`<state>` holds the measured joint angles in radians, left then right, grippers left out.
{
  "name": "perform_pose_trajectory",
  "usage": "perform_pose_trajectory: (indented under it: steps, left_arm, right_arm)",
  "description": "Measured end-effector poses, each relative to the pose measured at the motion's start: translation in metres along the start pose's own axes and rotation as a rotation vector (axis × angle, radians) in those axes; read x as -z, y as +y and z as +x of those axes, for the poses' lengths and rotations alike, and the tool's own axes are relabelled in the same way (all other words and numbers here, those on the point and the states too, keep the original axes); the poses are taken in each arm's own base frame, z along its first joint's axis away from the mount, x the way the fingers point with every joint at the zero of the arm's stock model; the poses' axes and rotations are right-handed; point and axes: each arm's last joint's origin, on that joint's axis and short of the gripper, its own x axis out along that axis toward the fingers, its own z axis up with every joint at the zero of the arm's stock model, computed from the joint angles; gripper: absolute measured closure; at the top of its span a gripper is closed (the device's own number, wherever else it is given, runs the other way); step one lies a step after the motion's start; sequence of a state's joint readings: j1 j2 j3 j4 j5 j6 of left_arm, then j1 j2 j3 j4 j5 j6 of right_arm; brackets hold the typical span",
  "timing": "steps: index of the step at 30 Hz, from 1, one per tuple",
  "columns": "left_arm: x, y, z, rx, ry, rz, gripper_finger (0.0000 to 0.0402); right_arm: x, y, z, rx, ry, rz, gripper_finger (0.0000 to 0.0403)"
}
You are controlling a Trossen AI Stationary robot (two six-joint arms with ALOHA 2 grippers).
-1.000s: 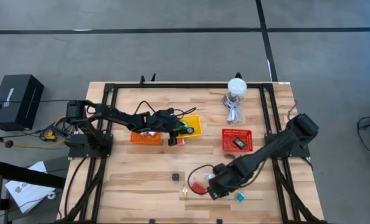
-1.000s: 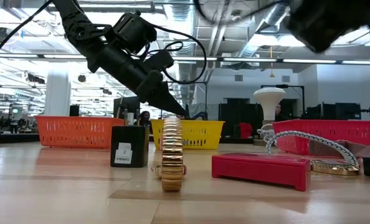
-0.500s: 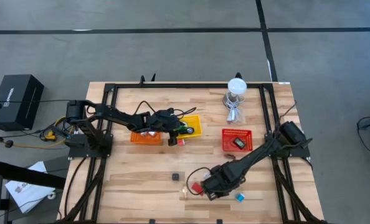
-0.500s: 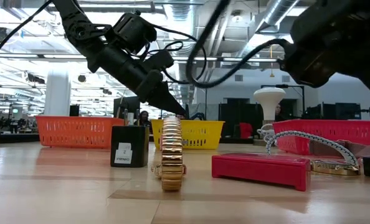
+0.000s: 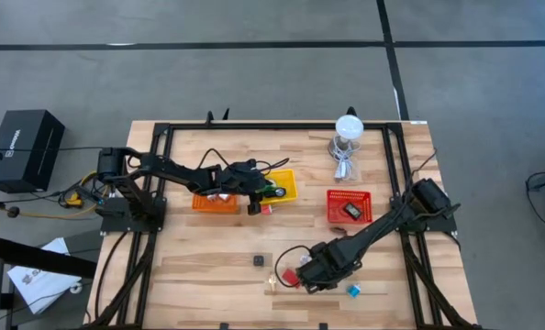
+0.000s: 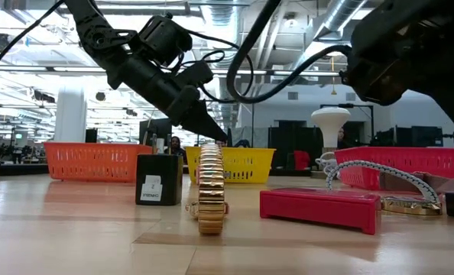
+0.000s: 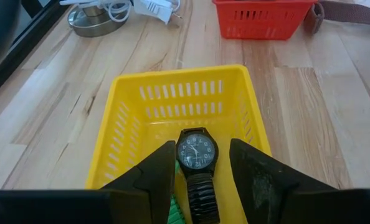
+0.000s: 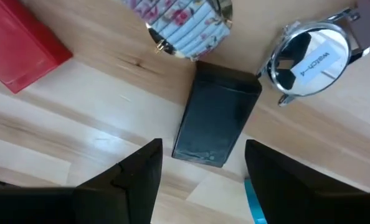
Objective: Pick & Place Office items
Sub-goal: Put the black digital clock into the red bin
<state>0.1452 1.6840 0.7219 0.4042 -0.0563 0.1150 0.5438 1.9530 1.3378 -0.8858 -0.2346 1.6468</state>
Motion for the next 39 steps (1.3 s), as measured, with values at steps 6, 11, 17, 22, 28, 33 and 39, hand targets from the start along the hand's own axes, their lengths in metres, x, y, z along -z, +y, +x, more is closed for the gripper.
perform_pose_trajectory:
  steps: [6, 11, 17, 22, 28, 33, 39]
  left_arm:
    - [0.000, 0.000, 0.000, 0.000, 0.000, 0.000, 0.0257]
    - [0.000, 0.000, 0.000, -0.001, 0.002, 0.000, 0.0257]
    - [0.000, 0.000, 0.000, -0.001, 0.001, 0.000, 0.0257]
    - [0.000, 0.000, 0.000, -0.004, 0.002, 0.000, 0.0257]
    - [0.000, 0.000, 0.000, -0.004, 0.002, 0.000, 0.0257]
    - [0.000, 0.000, 0.000, -0.003, 0.004, 0.000, 0.0257]
    - [0.000, 0.000, 0.000, 0.001, 0.005, 0.000, 0.0257]
  right_arm:
    - [-0.003, 0.003, 0.011, 0.015, 0.002, 0.007, 0.0184]
    - [-0.006, 0.009, 0.026, 0.008, 0.025, -0.026, 0.0184]
    - [-0.009, 0.010, 0.033, 0.023, 0.040, -0.052, 0.0184]
    - [-0.008, 0.010, 0.039, 0.037, 0.076, -0.137, 0.0184]
    - [-0.007, 0.011, 0.038, 0.041, 0.081, -0.140, 0.0184]
    - [-0.004, 0.013, 0.036, 0.045, 0.067, -0.124, 0.0184]
    - [-0.004, 0.013, 0.037, 0.050, 0.074, -0.120, 0.0212]
